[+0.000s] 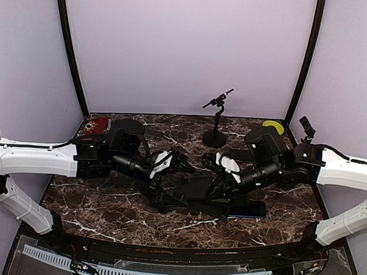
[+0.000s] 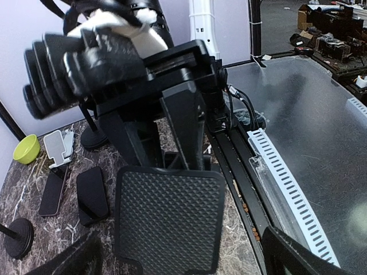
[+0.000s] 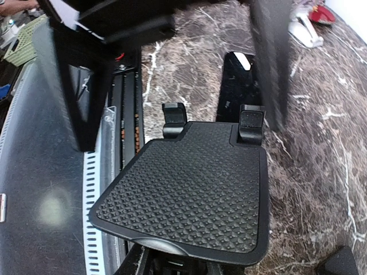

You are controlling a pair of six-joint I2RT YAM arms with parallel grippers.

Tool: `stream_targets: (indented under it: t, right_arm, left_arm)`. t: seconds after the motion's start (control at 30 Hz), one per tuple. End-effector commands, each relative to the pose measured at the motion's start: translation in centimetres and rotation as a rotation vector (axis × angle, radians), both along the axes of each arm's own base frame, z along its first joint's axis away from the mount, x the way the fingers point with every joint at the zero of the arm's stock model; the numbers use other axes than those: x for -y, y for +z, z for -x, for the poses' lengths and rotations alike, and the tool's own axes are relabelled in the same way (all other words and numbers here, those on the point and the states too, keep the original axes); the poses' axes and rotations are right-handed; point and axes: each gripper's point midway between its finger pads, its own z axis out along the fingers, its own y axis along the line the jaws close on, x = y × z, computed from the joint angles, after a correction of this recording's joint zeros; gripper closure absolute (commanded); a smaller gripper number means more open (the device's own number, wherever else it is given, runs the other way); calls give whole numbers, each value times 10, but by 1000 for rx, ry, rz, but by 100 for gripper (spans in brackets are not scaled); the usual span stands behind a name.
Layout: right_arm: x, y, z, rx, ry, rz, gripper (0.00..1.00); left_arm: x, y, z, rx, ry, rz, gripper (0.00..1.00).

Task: Remove the phone from the phone stand
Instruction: Pass from the right arm to the left

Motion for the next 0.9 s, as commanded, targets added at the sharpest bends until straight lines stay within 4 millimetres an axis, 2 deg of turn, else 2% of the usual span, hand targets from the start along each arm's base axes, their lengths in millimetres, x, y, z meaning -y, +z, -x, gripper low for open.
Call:
stream_targets:
  t: [0.0, 0.3, 0.4, 0.53, 0.73, 0.87]
  right_arm:
    - [-12, 26, 11, 35, 70, -69, 95]
    - [-14, 32, 15, 57, 85, -68, 98]
    - [-14, 33, 15, 60, 89, -68, 98]
    - [-15, 32, 16, 56, 92, -65, 98]
    - [-14, 30, 16, 52, 83, -58, 97]
    - [-13, 32, 15, 56, 72, -68, 88]
  left_arm:
    - [11, 14, 4, 47, -37, 28, 1]
    - [20, 1, 8, 15, -42, -12, 1]
    - [21, 1, 10, 7, -57, -19, 6]
    - [24, 1, 11, -3, -66, -31, 19]
    - [24, 2, 12, -14, -73, -28, 44]
    - [24, 5, 11, -5, -62, -15, 60]
